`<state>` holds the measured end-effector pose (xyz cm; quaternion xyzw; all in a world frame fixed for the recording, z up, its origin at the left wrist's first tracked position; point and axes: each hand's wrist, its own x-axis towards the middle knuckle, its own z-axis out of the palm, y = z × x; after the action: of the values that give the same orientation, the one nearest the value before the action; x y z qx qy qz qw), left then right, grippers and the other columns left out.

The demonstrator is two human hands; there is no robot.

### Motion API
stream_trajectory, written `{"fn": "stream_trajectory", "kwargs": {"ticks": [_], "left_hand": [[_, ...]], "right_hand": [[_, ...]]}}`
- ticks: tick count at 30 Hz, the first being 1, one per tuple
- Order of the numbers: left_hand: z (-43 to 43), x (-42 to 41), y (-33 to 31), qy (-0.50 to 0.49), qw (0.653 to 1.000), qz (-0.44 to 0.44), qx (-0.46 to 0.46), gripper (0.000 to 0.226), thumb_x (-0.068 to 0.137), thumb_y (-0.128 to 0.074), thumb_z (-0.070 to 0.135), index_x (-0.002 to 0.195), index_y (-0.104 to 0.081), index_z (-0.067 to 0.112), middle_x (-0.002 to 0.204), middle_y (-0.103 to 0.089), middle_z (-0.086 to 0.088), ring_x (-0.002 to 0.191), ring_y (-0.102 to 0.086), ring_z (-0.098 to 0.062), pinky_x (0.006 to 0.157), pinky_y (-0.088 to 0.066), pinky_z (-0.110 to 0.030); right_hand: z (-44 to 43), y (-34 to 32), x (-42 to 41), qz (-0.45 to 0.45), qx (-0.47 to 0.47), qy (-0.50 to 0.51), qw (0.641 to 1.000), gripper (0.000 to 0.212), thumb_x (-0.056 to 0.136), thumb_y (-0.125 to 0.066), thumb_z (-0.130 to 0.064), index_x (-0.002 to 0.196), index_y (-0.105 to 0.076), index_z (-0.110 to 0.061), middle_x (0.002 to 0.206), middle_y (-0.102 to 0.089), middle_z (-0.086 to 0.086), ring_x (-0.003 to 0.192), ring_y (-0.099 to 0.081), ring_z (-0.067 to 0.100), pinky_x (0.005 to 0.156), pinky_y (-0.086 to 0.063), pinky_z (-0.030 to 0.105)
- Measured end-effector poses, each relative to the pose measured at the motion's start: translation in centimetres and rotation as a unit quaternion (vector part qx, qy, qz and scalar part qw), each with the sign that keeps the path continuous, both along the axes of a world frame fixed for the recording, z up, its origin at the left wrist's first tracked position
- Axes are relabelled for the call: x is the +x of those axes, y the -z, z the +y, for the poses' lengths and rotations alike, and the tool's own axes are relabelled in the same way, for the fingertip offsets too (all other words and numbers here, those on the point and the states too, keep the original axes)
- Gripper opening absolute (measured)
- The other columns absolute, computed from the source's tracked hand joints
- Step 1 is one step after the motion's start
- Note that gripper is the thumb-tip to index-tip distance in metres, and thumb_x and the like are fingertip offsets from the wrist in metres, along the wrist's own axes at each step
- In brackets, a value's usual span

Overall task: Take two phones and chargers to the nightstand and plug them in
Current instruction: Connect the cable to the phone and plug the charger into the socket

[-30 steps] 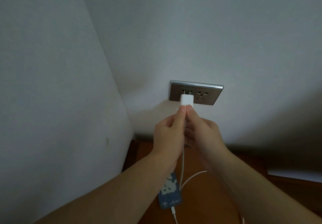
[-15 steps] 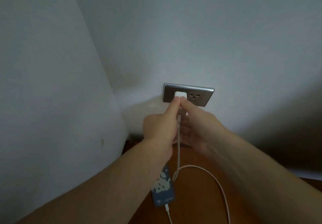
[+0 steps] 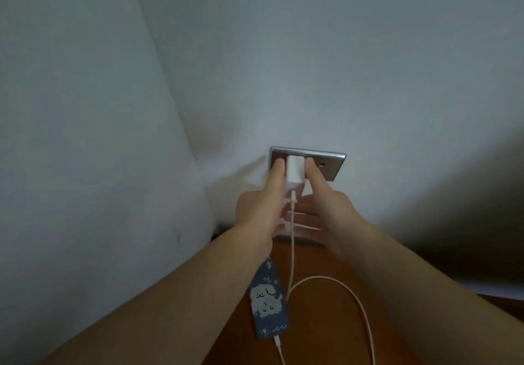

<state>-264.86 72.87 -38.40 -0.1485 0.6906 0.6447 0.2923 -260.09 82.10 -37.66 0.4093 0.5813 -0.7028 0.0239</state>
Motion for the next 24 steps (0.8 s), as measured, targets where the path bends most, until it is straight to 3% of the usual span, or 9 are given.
{"fn": "stream_trajectory", "kwargs": {"ticks": [3,6,7,11,17,20,24], "left_hand": [[-1.5,0.0,-2.0,0.0,0.993,0.092,-0.072,0.035,0.09,-0.053,0.058,0.086,-0.061,0.025,0.095,-0.064,-0.002,0.09,-0.06,-0.02,0.087,-0.051,-0.043],[-3.2,0.7,-4.1,0.064,0.955,0.232,-0.174,0.04,0.096,-0.053,0.045,0.126,-0.058,0.021,0.127,-0.059,-0.004,0.112,-0.054,-0.02,0.097,-0.047,-0.041],[-3.7,1.0,-4.9,0.085,0.937,0.273,-0.201,0.041,0.096,-0.055,0.041,0.132,-0.055,0.021,0.133,-0.056,-0.003,0.118,-0.052,-0.019,0.101,-0.045,-0.041],[-4.9,3.1,-9.2,0.192,0.853,0.372,-0.311,0.039,0.094,-0.059,0.03,0.132,-0.056,0.02,0.135,-0.056,-0.002,0.121,-0.051,-0.019,0.103,-0.042,-0.034],[-3.8,7.8,-17.4,0.367,0.705,0.435,-0.423,0.038,0.094,-0.053,0.034,0.131,-0.055,0.022,0.126,-0.058,-0.002,0.113,-0.051,-0.02,0.096,-0.044,-0.036],[-1.5,9.5,-21.1,0.39,0.679,0.467,-0.411,0.041,0.092,-0.055,0.036,0.131,-0.054,0.023,0.125,-0.059,-0.002,0.112,-0.051,-0.02,0.095,-0.045,-0.039],[2.3,11.7,-24.9,0.411,0.643,0.518,-0.385,0.048,0.09,-0.053,0.04,0.135,-0.051,0.025,0.136,-0.054,-0.001,0.124,-0.047,-0.024,0.1,-0.043,-0.04]], "right_hand": [[1.1,-1.5,1.5,-0.029,0.055,-0.003,0.998,0.058,0.082,-0.05,-0.07,0.096,-0.058,-0.014,0.097,-0.068,0.006,0.087,-0.066,0.02,0.07,-0.053,0.034],[3.1,-3.4,3.4,-0.035,0.159,-0.027,0.986,0.057,0.087,-0.052,-0.061,0.106,-0.062,-0.008,0.099,-0.066,0.013,0.091,-0.063,0.024,0.082,-0.053,0.041],[3.9,-4.1,4.0,-0.04,0.211,-0.042,0.976,0.058,0.087,-0.052,-0.06,0.106,-0.064,-0.006,0.102,-0.067,0.017,0.091,-0.063,0.026,0.081,-0.052,0.041],[6.3,-7.8,7.4,-0.072,0.366,-0.124,0.919,0.067,0.087,-0.054,-0.058,0.132,-0.053,-0.008,0.126,-0.062,0.009,0.105,-0.059,0.022,0.08,-0.04,0.027],[9.0,-15.1,12.9,-0.048,0.487,-0.176,0.854,0.062,0.085,-0.057,-0.053,0.135,-0.05,-0.016,0.12,-0.064,0.003,0.085,-0.054,0.011,0.076,-0.048,0.027],[10.1,-19.6,15.6,-0.031,0.531,-0.191,0.825,0.061,0.087,-0.056,-0.05,0.139,-0.044,-0.02,0.126,-0.06,0.002,0.086,-0.057,0.013,0.078,-0.049,0.029],[11.2,-24.6,19.3,-0.036,0.58,-0.198,0.789,0.06,0.09,-0.054,-0.046,0.142,-0.04,-0.019,0.132,-0.055,0.004,0.109,-0.059,0.022,0.089,-0.052,0.038]]}}
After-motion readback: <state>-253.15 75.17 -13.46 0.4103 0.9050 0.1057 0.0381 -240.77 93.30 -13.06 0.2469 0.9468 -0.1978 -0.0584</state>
